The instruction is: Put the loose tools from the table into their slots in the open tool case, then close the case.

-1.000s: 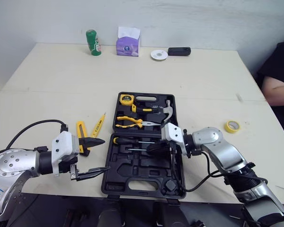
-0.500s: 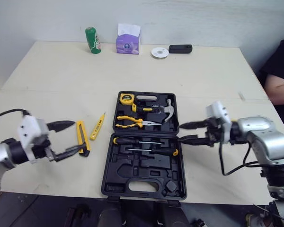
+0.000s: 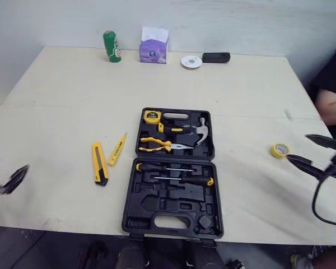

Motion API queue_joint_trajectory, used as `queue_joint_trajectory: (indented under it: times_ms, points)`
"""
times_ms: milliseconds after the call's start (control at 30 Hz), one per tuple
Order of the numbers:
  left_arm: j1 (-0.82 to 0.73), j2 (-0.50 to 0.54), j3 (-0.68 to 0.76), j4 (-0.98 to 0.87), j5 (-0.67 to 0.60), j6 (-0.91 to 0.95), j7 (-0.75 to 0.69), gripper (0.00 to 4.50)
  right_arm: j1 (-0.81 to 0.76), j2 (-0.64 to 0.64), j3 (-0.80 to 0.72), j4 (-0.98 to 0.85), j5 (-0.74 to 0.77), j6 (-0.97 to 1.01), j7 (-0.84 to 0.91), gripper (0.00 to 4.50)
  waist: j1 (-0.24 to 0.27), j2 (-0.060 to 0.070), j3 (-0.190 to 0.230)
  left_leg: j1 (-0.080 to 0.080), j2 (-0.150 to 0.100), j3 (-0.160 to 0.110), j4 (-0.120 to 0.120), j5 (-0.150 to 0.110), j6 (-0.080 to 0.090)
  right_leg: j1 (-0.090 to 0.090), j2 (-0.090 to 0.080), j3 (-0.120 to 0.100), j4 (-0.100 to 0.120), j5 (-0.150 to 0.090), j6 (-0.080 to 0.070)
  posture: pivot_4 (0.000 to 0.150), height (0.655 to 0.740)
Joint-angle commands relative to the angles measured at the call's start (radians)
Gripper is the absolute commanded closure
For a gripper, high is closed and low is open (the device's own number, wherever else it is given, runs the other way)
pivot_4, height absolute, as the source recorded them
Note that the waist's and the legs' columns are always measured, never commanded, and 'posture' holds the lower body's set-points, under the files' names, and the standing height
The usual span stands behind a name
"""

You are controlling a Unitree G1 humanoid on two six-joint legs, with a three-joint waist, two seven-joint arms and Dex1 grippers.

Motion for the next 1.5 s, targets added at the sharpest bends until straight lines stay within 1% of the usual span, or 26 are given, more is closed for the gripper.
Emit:
queue_joint_trajectory:
  times_ms: [33,167,300,500,733,800,867,967,1067,1167,1233,1333,1433,1467,1500]
  points:
    - [0.042,0.006,0.081,0.083,0.01,-0.074,0.036,0.0,0.029,-0.046,-0.077,0.114,-0.034,-0.159,-0.036,0.02,-0.002,0.0,0.0,0.001,0.0,0.0,0.0,0.0,-0.001,0.0,0.0,0.0,0.001,0.0,0.0,0.15,0.74]
    - [0.082,0.003,0.105,0.141,0.009,-0.124,0.056,0.0,0.045,-0.098,-0.114,0.35,-0.073,-0.306,-0.127,0.02,-0.003,0.0,0.0,0.004,0.0,0.0,-0.002,-0.001,-0.002,0.001,-0.002,0.001,0.0,0.0,-0.001,0.15,0.74]
    - [0.084,0.001,0.102,0.141,-0.006,-0.145,0.062,0.0,0.035,-0.112,-0.091,0.484,-0.077,-0.369,-0.144,0.02,-0.004,0.0,0.0,0.008,0.0,0.0,-0.005,-0.001,-0.003,0.001,-0.002,0.001,-0.003,-0.001,-0.002,0.15,0.74]
    - [0.067,0.0,0.088,0.115,-0.018,-0.149,0.074,0.0,0.009,-0.089,-0.045,0.555,-0.066,-0.424,-0.126,0.02,-0.01,0.001,0.0,0.007,0.0,0.001,-0.008,0.0,-0.005,0.004,-0.002,0.001,-0.003,-0.001,-0.003,0.15,0.74]
    - [0.029,0.002,0.063,0.066,-0.023,-0.127,0.09,0.0,-0.103,-0.052,0.034,0.581,-0.075,-0.41,-0.128,0.02,-0.028,0.0,0.0,0.008,-0.001,0.002,-0.008,0.002,-0.005,0.004,-0.002,0.001,-0.001,0.0,-0.002,0.15,0.74]
    - [0.024,-0.001,0.055,0.047,-0.024,-0.121,0.089,0.0,-0.126,-0.035,0.058,0.565,-0.07,-0.405,-0.109,0.02,-0.028,0.0,0.0,0.008,-0.001,0.003,-0.008,0.003,-0.005,0.003,-0.002,0.002,0.001,0.0,-0.001,0.15,0.74]
    - [0.012,-0.006,0.048,0.0,-0.057,-0.09,0.075,0.0,-0.157,-0.003,0.075,0.52,-0.044,-0.396,-0.085,0.02,-0.025,0.0,0.0,0.008,-0.001,0.003,-0.008,0.004,-0.006,0.003,-0.002,0.002,0.002,0.0,-0.001,0.15,0.74]
    - [0.022,0.003,0.015,-0.107,-0.078,-0.035,0.049,0.0,-0.19,0.054,0.095,0.424,0.0,-0.347,-0.057,0.02,-0.024,0.0,0.0,0.008,-0.001,0.002,-0.008,0.005,-0.006,0.003,-0.002,0.001,0.002,0.0,-0.001,0.15,0.74]
    - [0.03,-0.003,-0.001,-0.246,-0.096,0.053,0.08,0.0,-0.192,0.108,0.127,0.297,0.049,-0.291,0.0,0.02,-0.022,0.0,0.0,0.007,-0.001,0.002,-0.008,0.005,-0.006,0.003,-0.002,0.001,0.003,0.0,-0.001,0.15,0.74]
    - [0.044,-0.028,-0.034,-0.458,-0.145,0.193,0.141,0.0,-0.196,0.14,0.181,0.168,0.079,-0.223,0.057,0.02,-0.019,0.0,0.0,0.007,-0.001,0.002,-0.008,0.009,-0.01,0.003,-0.002,0.001,0.002,0.0,-0.001,0.15,0.74]
    - [0.047,-0.032,-0.057,-0.576,-0.172,0.288,0.181,0.0,-0.203,0.15,0.205,0.107,0.096,-0.191,0.083,0.02,-0.018,0.0,0.0,0.007,-0.001,0.002,-0.008,0.009,-0.008,0.003,-0.002,0.002,0.003,0.0,0.0,0.15,0.74]
    - [0.009,-0.032,-0.094,-0.73,-0.247,0.493,0.302,0.0,-0.225,0.162,0.238,0.013,0.131,-0.123,0.115,0.02,-0.014,0.0,0.0,0.007,-0.002,0.001,-0.007,0.01,-0.008,0.003,-0.002,0.002,0.004,0.0,0.0,0.15,0.74]
    - [-0.057,-0.009,-0.167,-0.837,-0.308,0.676,0.397,0.0,-0.246,0.171,0.268,-0.058,0.143,-0.084,0.133,0.02,-0.007,0.0,0.0,0.007,-0.001,0.0,-0.007,0.012,-0.008,0.003,-0.001,0.002,0.004,0.0,0.0,0.15,0.74]
    - [-0.1,-0.017,-0.199,-0.861,-0.33,0.742,0.449,0.0,-0.255,0.176,0.278,-0.08,0.145,-0.076,0.135,0.02,-0.002,0.0,0.0,0.007,-0.001,0.0,-0.007,0.012,-0.007,0.003,-0.001,0.002,0.004,0.0,0.0,0.15,0.74]
    - [-0.153,-0.049,-0.228,-0.876,-0.367,0.799,0.512,0.0,-0.265,0.181,0.288,-0.103,0.147,-0.066,0.135,0.02,0.002,0.0,0.0,0.007,-0.001,0.0,-0.007,0.013,-0.007,0.003,-0.001,0.002,0.004,0.0,0.0,0.15,0.74]
